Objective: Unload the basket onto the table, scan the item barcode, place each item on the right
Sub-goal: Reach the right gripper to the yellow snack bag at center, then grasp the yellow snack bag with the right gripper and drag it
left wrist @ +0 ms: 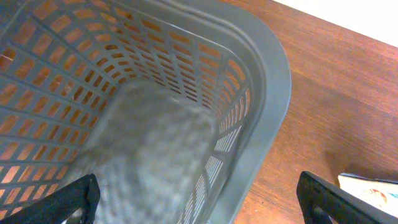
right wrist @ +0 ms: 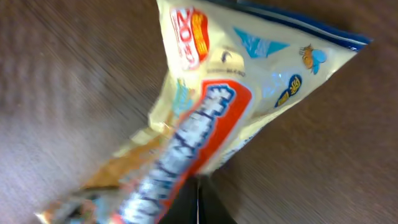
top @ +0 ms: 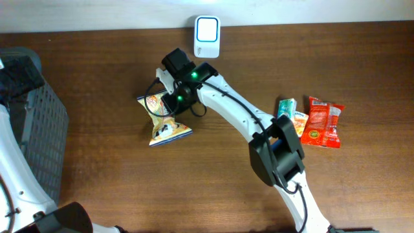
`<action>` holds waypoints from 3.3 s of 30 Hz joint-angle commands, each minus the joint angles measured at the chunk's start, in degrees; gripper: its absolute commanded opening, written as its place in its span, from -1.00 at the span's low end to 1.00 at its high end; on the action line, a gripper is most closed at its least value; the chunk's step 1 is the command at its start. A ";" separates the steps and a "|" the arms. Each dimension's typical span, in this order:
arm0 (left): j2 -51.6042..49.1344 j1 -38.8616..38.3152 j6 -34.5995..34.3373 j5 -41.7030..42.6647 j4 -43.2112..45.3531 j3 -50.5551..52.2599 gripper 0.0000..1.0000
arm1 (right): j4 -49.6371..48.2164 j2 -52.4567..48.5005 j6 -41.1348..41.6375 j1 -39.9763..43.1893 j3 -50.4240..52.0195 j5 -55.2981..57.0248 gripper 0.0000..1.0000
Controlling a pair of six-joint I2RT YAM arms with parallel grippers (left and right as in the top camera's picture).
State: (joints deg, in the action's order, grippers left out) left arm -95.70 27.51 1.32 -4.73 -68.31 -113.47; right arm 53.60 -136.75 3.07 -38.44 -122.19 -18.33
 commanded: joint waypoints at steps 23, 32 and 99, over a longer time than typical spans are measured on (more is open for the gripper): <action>0.20 0.15 0.87 -0.02 0.02 0.00 0.99 | 5.29 -1.44 -2.80 -2.10 -8.52 0.98 -0.84; 0.20 0.15 0.87 -0.02 0.02 0.02 0.98 | 4.66 -2.99 -3.50 -2.49 -8.48 2.25 -0.84; 0.20 0.15 0.87 -0.02 0.02 0.02 0.98 | 10.97 -11.80 -1.38 -5.86 -14.60 -10.86 0.52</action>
State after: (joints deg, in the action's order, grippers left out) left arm -95.70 27.51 1.32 -4.73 -68.34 -113.47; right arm 64.77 -147.72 5.21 -42.92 -135.55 -32.75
